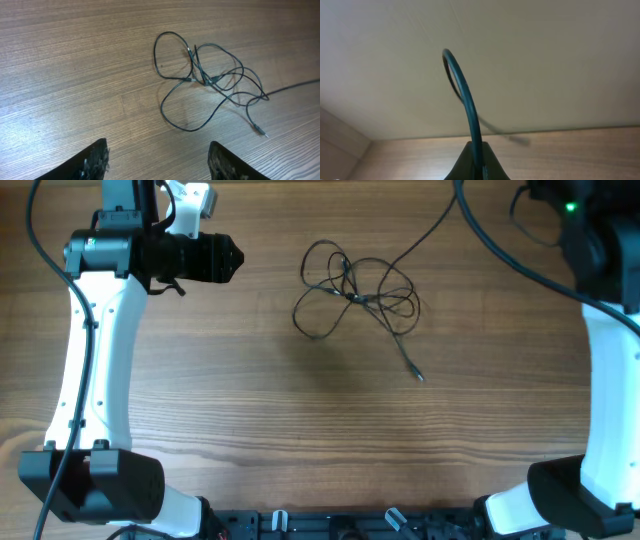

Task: Untangle cables
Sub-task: 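Pull the grasped strand up and to the upper right, then lower the right gripper into the pile centre and grasp a loop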

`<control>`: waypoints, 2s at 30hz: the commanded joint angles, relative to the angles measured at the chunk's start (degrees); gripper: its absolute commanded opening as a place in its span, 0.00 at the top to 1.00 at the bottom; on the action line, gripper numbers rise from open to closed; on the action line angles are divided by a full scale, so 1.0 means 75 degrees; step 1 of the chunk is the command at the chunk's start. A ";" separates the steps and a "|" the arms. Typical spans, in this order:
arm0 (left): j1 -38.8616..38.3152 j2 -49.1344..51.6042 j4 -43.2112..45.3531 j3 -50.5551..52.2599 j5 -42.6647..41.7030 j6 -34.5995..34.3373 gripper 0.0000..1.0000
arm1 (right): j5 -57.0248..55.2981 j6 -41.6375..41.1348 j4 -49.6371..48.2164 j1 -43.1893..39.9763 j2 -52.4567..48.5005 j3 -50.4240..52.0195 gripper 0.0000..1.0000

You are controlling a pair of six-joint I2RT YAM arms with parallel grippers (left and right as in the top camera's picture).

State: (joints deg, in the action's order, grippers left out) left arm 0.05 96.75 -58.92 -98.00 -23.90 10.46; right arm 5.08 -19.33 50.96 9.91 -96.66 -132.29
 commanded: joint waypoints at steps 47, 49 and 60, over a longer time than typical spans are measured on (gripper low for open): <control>0.0006 0.0073 -0.0122 -0.0064 -0.0099 0.0178 0.34 | -0.0600 -0.0344 0.0962 -0.0009 -0.1845 0.5117 0.95; 0.0006 0.0073 -0.0122 -0.0064 -0.0096 0.0178 0.34 | -0.0230 -0.0026 0.0772 0.0067 -0.1845 0.5240 0.95; 0.0006 0.0073 -0.0184 -0.0064 -0.0099 0.0178 0.34 | -0.0064 0.0434 0.0478 0.0807 -0.1845 0.5301 0.95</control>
State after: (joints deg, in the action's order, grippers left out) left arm 0.05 96.77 -60.12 -98.00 -23.90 10.48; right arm 2.76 -18.26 54.76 14.28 -109.67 -93.01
